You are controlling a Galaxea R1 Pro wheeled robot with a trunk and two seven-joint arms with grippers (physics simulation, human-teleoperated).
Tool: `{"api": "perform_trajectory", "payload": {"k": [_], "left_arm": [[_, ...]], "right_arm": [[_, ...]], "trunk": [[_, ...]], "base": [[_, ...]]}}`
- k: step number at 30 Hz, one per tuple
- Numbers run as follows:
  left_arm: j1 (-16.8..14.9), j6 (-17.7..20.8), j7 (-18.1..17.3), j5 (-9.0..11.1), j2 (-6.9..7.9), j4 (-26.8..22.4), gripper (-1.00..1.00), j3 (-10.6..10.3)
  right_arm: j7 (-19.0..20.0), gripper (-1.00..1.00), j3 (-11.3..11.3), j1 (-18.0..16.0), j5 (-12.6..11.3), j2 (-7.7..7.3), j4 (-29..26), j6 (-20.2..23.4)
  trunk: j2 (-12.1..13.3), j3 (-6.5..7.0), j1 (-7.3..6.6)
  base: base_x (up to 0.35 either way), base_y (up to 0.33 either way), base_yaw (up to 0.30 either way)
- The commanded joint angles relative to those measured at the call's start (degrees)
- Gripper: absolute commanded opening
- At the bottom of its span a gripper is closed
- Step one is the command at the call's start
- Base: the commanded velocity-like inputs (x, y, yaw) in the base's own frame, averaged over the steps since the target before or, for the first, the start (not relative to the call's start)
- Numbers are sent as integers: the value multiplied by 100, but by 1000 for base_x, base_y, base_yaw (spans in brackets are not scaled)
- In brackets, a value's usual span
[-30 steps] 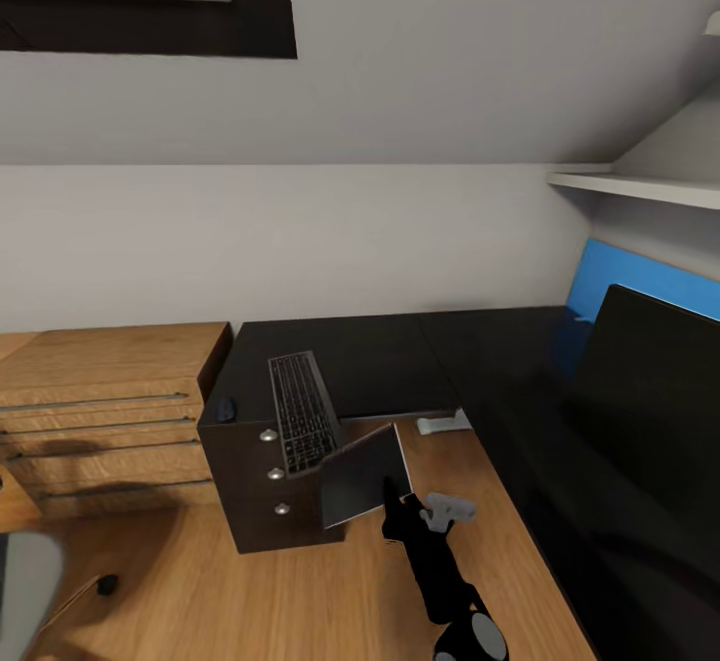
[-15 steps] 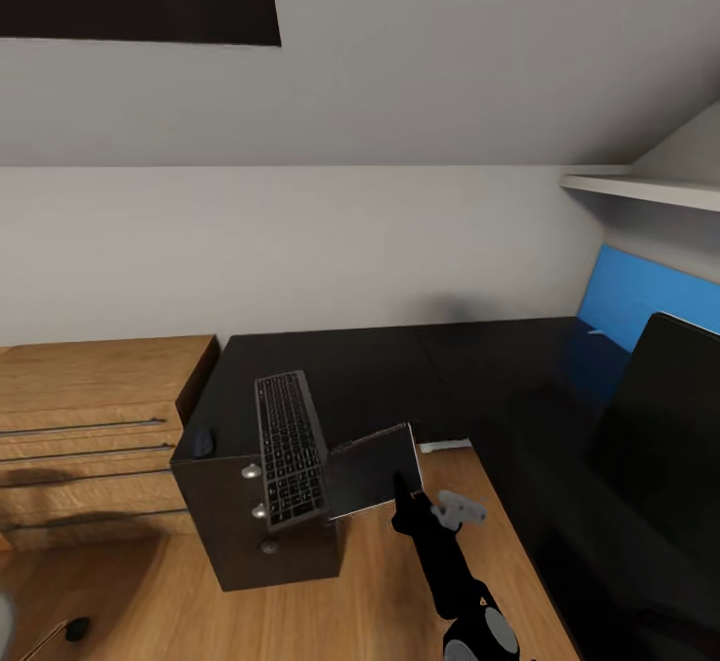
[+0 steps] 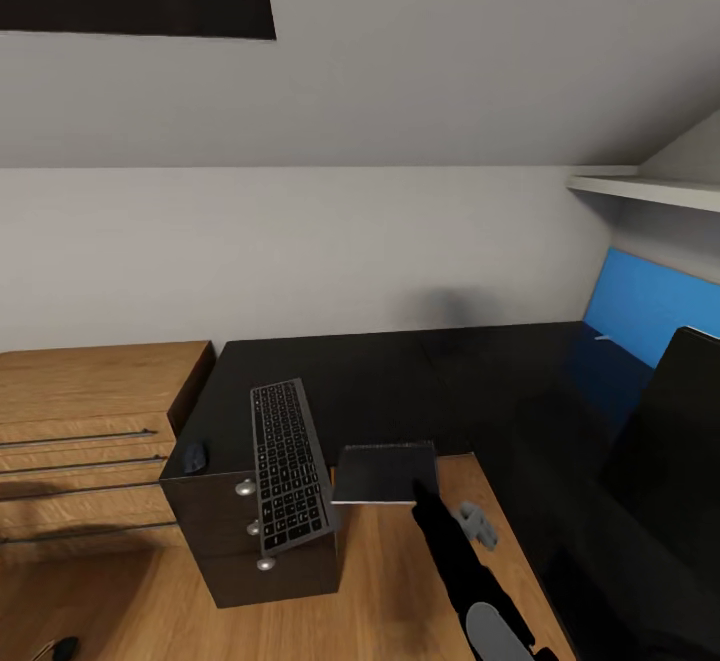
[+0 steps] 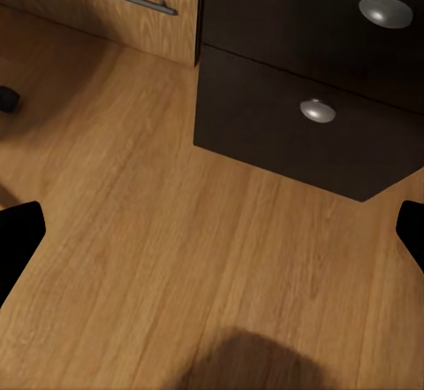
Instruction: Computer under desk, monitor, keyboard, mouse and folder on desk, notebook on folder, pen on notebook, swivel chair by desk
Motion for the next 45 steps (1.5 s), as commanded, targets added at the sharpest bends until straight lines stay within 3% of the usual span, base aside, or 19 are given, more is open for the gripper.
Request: {"api": "perform_trajectory", "payload": {"k": [1,10,11,13,14,15,19,22,29,38,42,45], "left_arm": [[2,-11,21,56,3,-8,100,-8],[2,-11,21,62,3,11,100,-11],[2,-11,21,64,1,57,100,-14],[2,-11,21,63,0,72,100,-14],[2,-11,21,64,1,83,100,-15],[2,-11,21,63,2,137,100,-15],[2,-11,21,59,3,205,100,-16],[2,-11,21,58,8,228,100,-16],[2,-11,18,56,6,253,100,-16],[2,-18,12,50,3,281,100,-16],[2,-19,10,49,3,282,100,-13],[2,-14,8,49,3,282,100,-14]], "right_arm": [[-15,-100,-12,-8,-126,-6,-4,-42],[-11,-100,-193,-11,-259,21,28,-62],[-10,-100,-352,-40,-257,107,249,-69],[-13,-100,-465,-100,-257,182,472,-62],[-15,-100,-593,-249,-256,254,707,-53],[-17,-100,-820,-840,-256,414,1198,-49],[-18,-100,-946,-1461,-260,574,1834,-68],[-18,-100,-1017,-2114,-250,790,2511,-168],[-16,-100,-1027,-2330,-254,903,2876,-228],[-8,-100,-1015,-2362,-315,970,3166,-227],[-9,-100,-1015,-2363,-476,981,3267,-222],[3,-100,-1014,-2363,-732,988,3306,-227]], "trunk": [[-4,-5,0],[-4,-5,0],[-4,-5,0],[-4,-5,0],[-4,-5,0],[-4,-5,0],[-4,-5,0],[-4,-5,0],[-4,-5,0],[-4,-5,0],[-4,-5,0],[-4,-5,0]], "base": [[2,0,0],[0,0,0],[0,0,0],[0,0,0],[0,0,0],[0,0,0],[0,0,0],[0,0,0],[0,0,0],[0,0,0],[0,0,0],[0,0,0]]}}
